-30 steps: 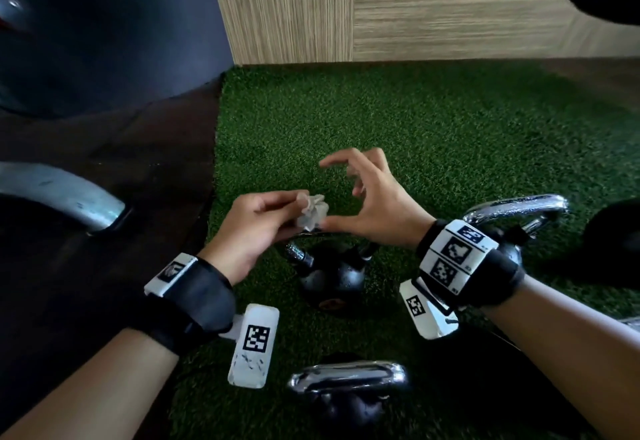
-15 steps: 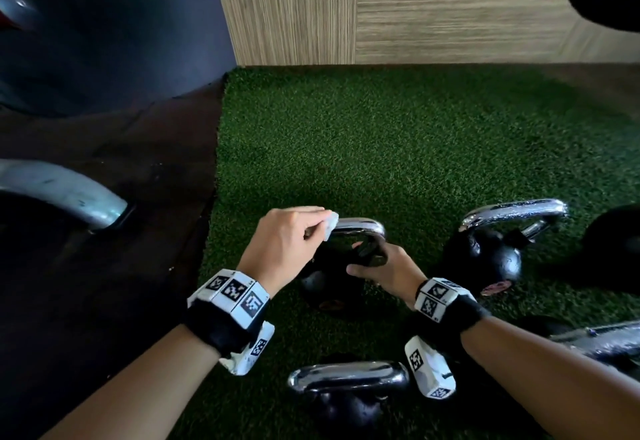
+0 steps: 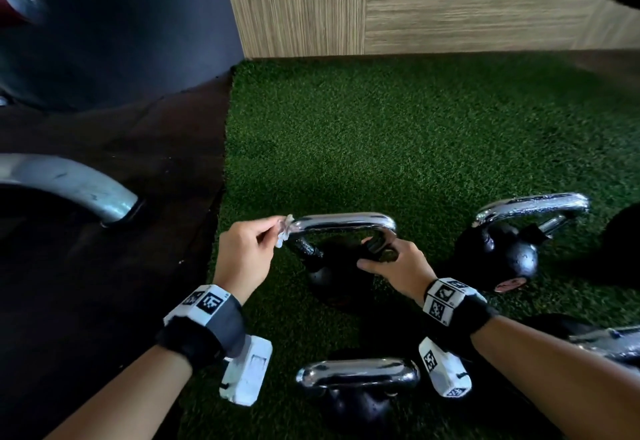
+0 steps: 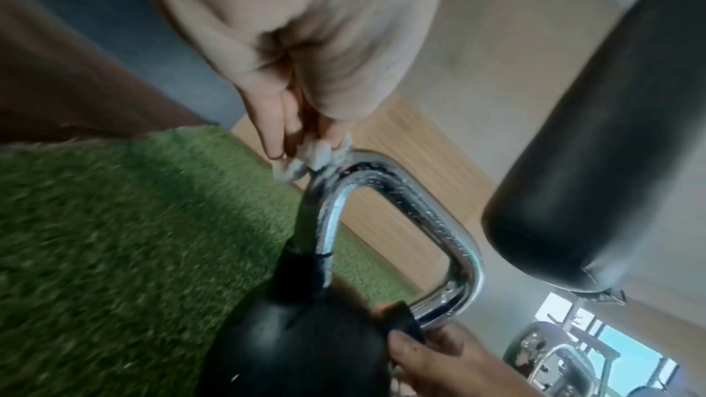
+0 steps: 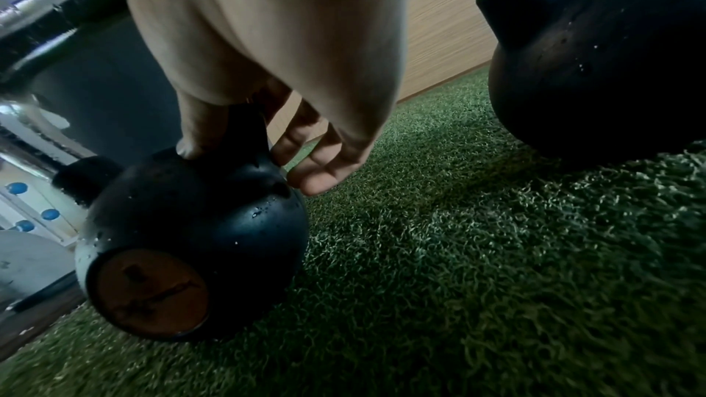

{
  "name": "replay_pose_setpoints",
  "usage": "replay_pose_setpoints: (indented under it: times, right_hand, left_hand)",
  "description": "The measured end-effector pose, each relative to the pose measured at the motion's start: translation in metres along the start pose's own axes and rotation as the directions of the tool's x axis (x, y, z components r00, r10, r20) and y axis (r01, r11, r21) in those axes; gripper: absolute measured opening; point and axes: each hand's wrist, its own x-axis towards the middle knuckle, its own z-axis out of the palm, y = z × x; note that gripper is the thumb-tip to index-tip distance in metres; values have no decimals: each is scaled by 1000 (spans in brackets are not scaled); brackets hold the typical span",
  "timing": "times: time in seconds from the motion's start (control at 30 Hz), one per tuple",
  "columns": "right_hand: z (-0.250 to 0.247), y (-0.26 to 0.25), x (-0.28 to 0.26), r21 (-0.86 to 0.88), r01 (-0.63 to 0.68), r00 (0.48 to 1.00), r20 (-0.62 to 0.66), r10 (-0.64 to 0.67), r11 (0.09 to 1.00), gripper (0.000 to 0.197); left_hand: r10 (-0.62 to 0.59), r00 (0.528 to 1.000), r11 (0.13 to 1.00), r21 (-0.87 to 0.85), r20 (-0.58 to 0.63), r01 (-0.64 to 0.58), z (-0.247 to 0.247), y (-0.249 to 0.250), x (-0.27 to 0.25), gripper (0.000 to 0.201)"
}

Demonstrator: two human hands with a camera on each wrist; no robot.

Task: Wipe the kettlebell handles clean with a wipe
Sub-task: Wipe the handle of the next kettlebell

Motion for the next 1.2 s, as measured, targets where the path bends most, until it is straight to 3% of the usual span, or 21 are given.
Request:
replay_pose_setpoints:
  times: [0.13, 0.23, 0.4, 0.63, 0.8, 0.9, 0.93, 1.03, 1.1, 1.2]
  right_hand:
    - [-1, 0, 0, -12, -9, 1000, -4, 9, 1000, 66]
    - [-1, 0, 0, 19, -3, 1000, 14, 3, 1000, 63]
    - [-2, -1, -1, 32, 33, 999, 7, -33, 999, 55]
    - [-2, -3, -2, -2, 37, 999, 15, -37, 999, 65]
    - [-6, -8, -4, -68, 58, 998, 1, -59, 996, 65]
    - [-14, -11, -4, -102, 76, 995, 72, -69, 992, 66]
    - [-17, -11, -6, -109, 82, 993, 93, -72, 991, 63]
    - [-25, -14, -13, -176, 101, 994, 53, -93, 979, 16]
    - [-29, -17, -15, -242, 158, 987, 62, -147, 957, 34]
    - [-27, -27, -23, -333, 270, 958, 185, -219, 903, 50]
  left_hand:
    - [-27, 1000, 995, -92, -14, 25, 4, -10, -10, 21]
    - [-133, 990, 963, -240, -43, 119, 13, -15, -18, 23]
    - [-314, 940, 769, -547, 130, 332, 24, -28, -17, 24]
    - [-424, 876, 805, -349, 229, 480, 47, -49, -25, 19]
    - [-352, 858, 818, -322, 374, 476, 40, -48, -25, 33]
    - [-361, 883, 868, -240, 299, 435, 41, -44, -25, 22]
    - [-372, 893, 878, -218, 254, 427, 42, -41, -24, 20]
    - [-337, 920, 914, -162, 200, 371, 46, -35, -10, 26]
    - [-305, 931, 940, -90, 200, 328, 51, -28, 7, 31]
    - [-253, 939, 967, 33, 234, 252, 64, -14, 37, 30]
